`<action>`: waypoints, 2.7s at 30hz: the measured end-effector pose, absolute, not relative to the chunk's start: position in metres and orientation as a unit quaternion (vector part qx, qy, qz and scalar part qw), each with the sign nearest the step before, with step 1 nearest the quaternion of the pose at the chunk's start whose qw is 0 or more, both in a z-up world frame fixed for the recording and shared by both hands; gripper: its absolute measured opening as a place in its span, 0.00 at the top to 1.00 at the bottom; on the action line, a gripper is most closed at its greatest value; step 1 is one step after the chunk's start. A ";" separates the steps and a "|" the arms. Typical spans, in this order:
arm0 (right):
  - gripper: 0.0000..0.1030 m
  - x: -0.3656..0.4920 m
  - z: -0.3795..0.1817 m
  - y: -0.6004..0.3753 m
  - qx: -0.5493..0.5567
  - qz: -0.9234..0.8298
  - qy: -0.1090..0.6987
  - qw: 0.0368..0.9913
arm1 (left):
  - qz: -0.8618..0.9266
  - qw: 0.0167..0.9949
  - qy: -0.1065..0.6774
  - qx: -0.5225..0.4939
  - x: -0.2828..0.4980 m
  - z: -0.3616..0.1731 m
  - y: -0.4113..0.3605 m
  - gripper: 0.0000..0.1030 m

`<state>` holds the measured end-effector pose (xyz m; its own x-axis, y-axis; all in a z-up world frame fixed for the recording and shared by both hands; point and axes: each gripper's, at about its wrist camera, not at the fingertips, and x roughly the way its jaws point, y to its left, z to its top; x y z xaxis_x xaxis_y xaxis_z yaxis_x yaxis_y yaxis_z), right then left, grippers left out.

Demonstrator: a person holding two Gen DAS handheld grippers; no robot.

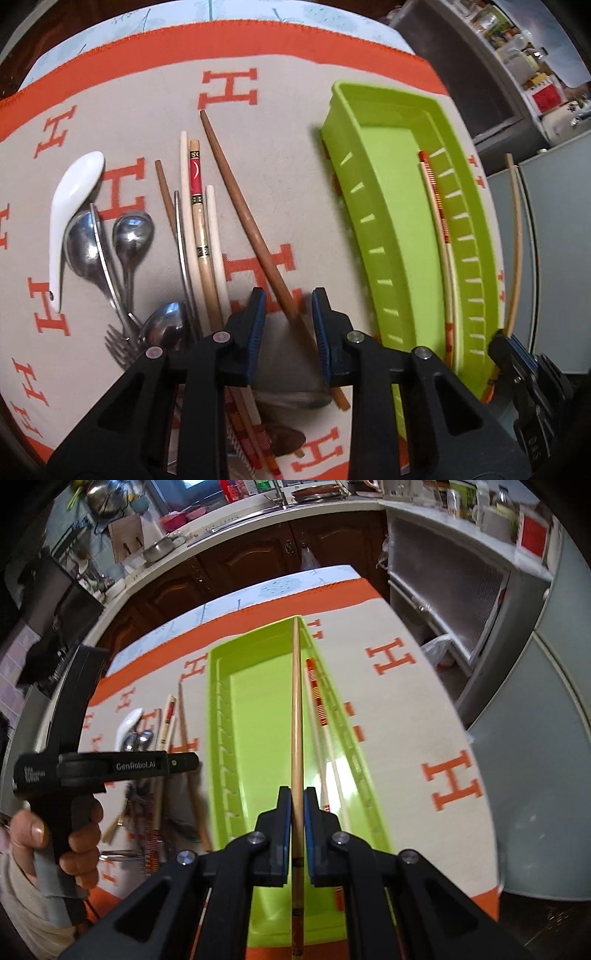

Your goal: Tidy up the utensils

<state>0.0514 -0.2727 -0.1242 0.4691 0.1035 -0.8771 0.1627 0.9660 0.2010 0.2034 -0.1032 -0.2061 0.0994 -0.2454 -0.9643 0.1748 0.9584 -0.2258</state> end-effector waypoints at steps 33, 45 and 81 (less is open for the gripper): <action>0.75 0.046 -0.118 -0.281 0.163 -0.004 0.504 0.848 | -0.193 0.779 0.592 -0.068 0.145 -0.118 -0.097 0.96; 0.75 0.013 -0.086 -0.303 0.161 -0.056 0.462 0.870 | -0.245 0.760 0.597 -0.079 0.128 -0.097 -0.158 0.96; 0.75 0.009 -0.077 -0.257 0.142 -0.010 0.470 0.871 | -0.130 0.836 0.532 0.018 0.081 -0.095 -0.021 0.66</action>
<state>0.0086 -0.2574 -0.0769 0.5581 0.1153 -0.8217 0.1508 0.9597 0.2371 0.0810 -0.0214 -0.0952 0.3998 -0.1988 -0.8948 0.2363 0.9656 -0.1090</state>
